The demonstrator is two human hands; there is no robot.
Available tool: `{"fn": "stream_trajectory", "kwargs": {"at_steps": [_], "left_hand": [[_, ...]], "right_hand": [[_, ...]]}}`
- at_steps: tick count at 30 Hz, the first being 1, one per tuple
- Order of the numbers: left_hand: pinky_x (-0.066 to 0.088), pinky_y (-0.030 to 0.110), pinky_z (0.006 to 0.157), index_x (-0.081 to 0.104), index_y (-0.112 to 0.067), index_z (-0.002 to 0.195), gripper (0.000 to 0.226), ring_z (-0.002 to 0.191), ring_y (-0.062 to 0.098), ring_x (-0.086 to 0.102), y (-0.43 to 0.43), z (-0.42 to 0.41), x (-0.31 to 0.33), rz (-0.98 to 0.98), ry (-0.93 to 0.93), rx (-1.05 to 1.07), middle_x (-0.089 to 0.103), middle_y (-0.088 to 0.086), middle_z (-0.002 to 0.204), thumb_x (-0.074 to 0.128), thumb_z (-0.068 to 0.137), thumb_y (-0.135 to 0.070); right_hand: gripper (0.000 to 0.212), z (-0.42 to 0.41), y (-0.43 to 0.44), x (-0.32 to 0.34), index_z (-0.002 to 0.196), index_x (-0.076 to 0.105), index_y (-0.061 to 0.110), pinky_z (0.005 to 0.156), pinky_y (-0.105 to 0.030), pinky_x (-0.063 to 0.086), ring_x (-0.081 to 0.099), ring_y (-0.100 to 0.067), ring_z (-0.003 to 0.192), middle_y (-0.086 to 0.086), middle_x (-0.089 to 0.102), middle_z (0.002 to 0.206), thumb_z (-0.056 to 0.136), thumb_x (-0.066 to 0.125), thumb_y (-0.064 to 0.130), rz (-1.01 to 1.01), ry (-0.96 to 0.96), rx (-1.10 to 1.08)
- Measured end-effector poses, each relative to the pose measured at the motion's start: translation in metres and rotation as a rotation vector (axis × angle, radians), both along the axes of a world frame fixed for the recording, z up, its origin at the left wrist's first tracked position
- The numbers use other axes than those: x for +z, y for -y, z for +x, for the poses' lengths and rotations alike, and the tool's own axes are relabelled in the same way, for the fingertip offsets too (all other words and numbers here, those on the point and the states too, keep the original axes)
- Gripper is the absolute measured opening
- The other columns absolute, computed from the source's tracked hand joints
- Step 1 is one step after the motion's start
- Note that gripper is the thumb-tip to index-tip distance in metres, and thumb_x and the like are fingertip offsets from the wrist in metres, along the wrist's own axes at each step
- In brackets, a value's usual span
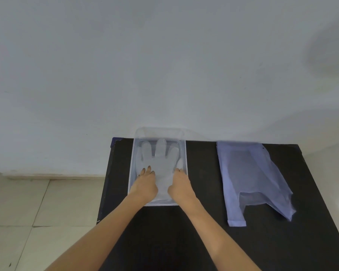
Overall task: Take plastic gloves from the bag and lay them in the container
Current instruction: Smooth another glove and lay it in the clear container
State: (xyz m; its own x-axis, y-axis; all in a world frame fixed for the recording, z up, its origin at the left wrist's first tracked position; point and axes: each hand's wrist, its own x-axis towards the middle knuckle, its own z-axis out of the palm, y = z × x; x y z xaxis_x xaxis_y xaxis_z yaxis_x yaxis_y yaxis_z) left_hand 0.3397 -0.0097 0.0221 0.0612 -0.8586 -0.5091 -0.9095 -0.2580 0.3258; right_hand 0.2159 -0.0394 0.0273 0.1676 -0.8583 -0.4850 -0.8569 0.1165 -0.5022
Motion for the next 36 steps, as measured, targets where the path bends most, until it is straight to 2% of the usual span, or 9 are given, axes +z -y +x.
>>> {"fn": "stream_trajectory", "kwargs": {"at_steps": [6, 11, 18, 22, 25, 27, 29, 33, 36], "left_hand": [[0.008, 0.047, 0.118, 0.009, -0.016, 0.151, 0.056, 0.147, 0.036, 0.0, 0.009, 0.003, -0.012, 0.11, 0.054, -0.132, -0.003, 0.009, 0.161, 0.031, 0.101, -0.027], [0.005, 0.056, 0.116, 0.0, -0.026, 0.151, 0.06, 0.145, 0.042, -0.007, 0.015, 0.002, -0.017, 0.199, 0.058, -0.119, -0.012, 0.005, 0.161, 0.028, 0.1, -0.038], [0.006, 0.058, 0.116, -0.002, -0.026, 0.151, 0.062, 0.144, 0.043, -0.007, 0.016, 0.003, -0.024, 0.191, 0.042, -0.108, -0.013, 0.004, 0.16, 0.03, 0.099, -0.039], [0.006, 0.056, 0.116, -0.001, -0.024, 0.151, 0.063, 0.145, 0.04, -0.006, 0.015, 0.003, -0.026, 0.138, 0.039, -0.105, -0.013, 0.004, 0.16, 0.032, 0.099, -0.036], [0.001, 0.051, 0.117, -0.003, -0.023, 0.151, 0.066, 0.147, 0.033, -0.009, 0.017, -0.001, -0.027, 0.045, 0.04, -0.157, -0.015, 0.005, 0.16, 0.036, 0.099, -0.033], [-0.001, 0.05, 0.117, -0.006, -0.025, 0.151, 0.069, 0.147, 0.031, -0.011, 0.018, -0.005, -0.028, 0.005, 0.058, -0.196, -0.015, 0.004, 0.16, 0.038, 0.098, -0.035], [-0.003, 0.051, 0.116, -0.009, -0.028, 0.15, 0.073, 0.146, 0.032, -0.013, 0.02, -0.01, -0.032, 0.003, 0.073, -0.233, -0.018, 0.004, 0.159, 0.04, 0.097, -0.039], [-0.003, 0.056, 0.116, -0.014, -0.033, 0.148, 0.082, 0.145, 0.034, -0.018, 0.02, -0.016, -0.039, 0.051, 0.101, -0.27, -0.023, 0.003, 0.158, 0.046, 0.093, -0.041], [-0.002, 0.058, 0.116, -0.017, -0.034, 0.147, 0.086, 0.144, 0.034, -0.021, 0.019, -0.016, -0.042, 0.059, 0.113, -0.266, -0.026, 0.003, 0.157, 0.049, 0.092, -0.041]], "right_hand": [[0.064, 0.003, 0.001, 0.0, 0.143, 0.036, 0.003, 0.104, -0.036, 0.048, 0.05, -0.027, 0.127, -0.015, 0.044, 0.142, 0.086, 0.066, 0.004, 0.022, -0.02, 0.02], [0.062, 0.001, 0.001, 0.004, 0.141, 0.037, 0.0, 0.101, -0.035, 0.049, 0.052, -0.028, 0.122, -0.016, 0.044, 0.139, 0.085, 0.063, -0.002, 0.03, -0.013, 0.032], [0.043, -0.003, -0.011, 0.036, 0.137, 0.045, 0.005, 0.079, -0.02, 0.048, 0.059, -0.022, 0.105, -0.012, 0.049, 0.129, 0.094, 0.047, 0.002, -0.019, 0.067, 0.012], [0.04, -0.024, -0.023, 0.053, 0.135, 0.052, 0.013, 0.103, -0.022, 0.039, 0.047, -0.015, 0.13, 0.0, 0.05, 0.141, 0.097, 0.046, 0.005, -0.198, 0.097, -0.05], [0.039, -0.046, -0.022, 0.052, 0.132, 0.055, 0.02, 0.107, -0.023, 0.035, 0.046, -0.009, 0.13, 0.005, 0.053, 0.139, 0.094, 0.051, 0.008, -0.321, 0.091, -0.17], [0.039, -0.057, -0.018, 0.05, 0.132, 0.054, 0.022, 0.107, -0.03, 0.043, 0.052, -0.011, 0.124, 0.003, 0.055, 0.136, 0.095, 0.053, 0.01, -0.248, 0.153, -0.291], [0.042, -0.063, -0.014, 0.049, 0.136, 0.05, 0.021, 0.101, -0.028, 0.046, 0.057, -0.012, 0.117, 0.0, 0.057, 0.136, 0.095, 0.056, 0.016, -0.12, 0.239, -0.364], [0.055, -0.06, -0.012, 0.044, 0.142, 0.045, 0.02, 0.089, -0.021, 0.047, 0.062, -0.007, 0.105, -0.003, 0.059, 0.136, 0.091, 0.063, 0.029, 0.017, 0.348, -0.383], [0.053, -0.055, -0.015, 0.037, 0.141, 0.047, 0.024, 0.093, -0.028, 0.054, 0.067, -0.009, 0.105, 0.0, 0.064, 0.13, 0.091, 0.063, 0.028, 0.005, 0.334, -0.33]]}}
